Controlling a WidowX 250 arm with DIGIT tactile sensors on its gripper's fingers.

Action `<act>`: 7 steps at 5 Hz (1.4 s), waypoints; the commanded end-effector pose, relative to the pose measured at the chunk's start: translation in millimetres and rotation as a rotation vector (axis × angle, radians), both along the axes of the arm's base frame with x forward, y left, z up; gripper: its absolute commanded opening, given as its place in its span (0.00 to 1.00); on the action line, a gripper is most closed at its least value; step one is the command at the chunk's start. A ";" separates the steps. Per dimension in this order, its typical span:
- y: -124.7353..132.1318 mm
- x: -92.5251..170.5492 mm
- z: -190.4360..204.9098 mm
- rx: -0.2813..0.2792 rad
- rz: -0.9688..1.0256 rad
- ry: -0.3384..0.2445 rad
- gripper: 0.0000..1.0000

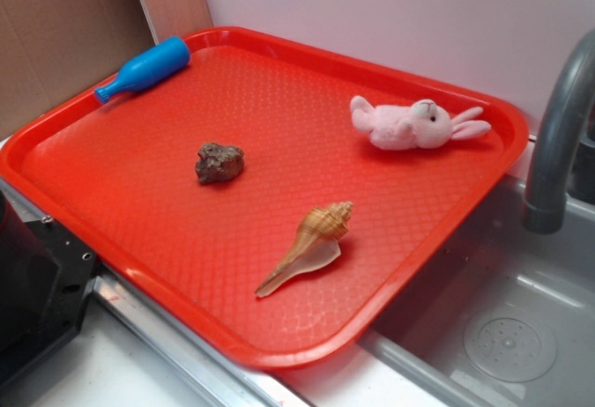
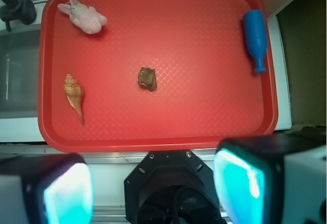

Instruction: Grab the rock.

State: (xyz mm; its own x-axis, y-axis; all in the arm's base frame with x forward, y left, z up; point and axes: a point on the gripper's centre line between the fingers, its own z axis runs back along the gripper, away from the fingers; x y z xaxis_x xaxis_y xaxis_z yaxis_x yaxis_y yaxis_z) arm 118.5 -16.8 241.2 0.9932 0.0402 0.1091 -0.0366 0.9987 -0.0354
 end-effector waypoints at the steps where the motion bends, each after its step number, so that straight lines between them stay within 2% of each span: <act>1: 0.0 0.0 0.0 0.000 0.000 0.000 1.00; 2: -16.2 35.5 -50.0 0.063 0.092 0.050 1.00; 3: -19.1 56.3 -77.2 0.067 0.310 0.006 1.00; 4: -13.6 66.4 -101.2 0.031 0.481 -0.025 1.00; 5: -1.9 70.6 -120.1 -0.018 0.458 -0.015 1.00; 6: 9.4 81.8 -139.1 -0.025 0.349 -0.022 1.00; 7: 7.2 87.3 -154.7 -0.005 0.303 -0.006 1.00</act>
